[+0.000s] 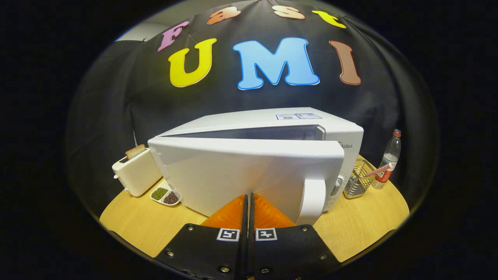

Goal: Open the microwave, put the food inside, and close the microwave door.

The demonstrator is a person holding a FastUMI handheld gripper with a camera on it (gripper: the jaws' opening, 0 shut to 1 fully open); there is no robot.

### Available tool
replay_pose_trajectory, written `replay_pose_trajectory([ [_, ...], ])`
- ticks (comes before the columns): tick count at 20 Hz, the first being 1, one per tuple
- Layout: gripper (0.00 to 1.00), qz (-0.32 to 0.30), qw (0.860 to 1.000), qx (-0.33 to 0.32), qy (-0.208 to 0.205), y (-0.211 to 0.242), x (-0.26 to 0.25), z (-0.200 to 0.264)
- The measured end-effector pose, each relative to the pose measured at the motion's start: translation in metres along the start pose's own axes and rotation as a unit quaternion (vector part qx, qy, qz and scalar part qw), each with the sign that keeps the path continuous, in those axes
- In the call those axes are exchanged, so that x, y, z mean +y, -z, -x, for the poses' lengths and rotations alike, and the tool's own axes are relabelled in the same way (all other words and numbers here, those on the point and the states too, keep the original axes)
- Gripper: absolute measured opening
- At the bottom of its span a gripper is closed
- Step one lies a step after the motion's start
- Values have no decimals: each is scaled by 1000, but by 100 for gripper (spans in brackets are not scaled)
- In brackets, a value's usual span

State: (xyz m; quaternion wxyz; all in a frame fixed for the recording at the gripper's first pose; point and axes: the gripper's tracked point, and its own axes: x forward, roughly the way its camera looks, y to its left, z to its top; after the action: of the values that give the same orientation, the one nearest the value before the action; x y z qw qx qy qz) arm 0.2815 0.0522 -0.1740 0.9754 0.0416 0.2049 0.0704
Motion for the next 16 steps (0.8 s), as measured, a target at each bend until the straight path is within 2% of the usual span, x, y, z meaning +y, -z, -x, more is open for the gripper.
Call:
replay_pose_trajectory([
  [16, 1, -5, 999, -22, 31, -23, -25, -33],
])
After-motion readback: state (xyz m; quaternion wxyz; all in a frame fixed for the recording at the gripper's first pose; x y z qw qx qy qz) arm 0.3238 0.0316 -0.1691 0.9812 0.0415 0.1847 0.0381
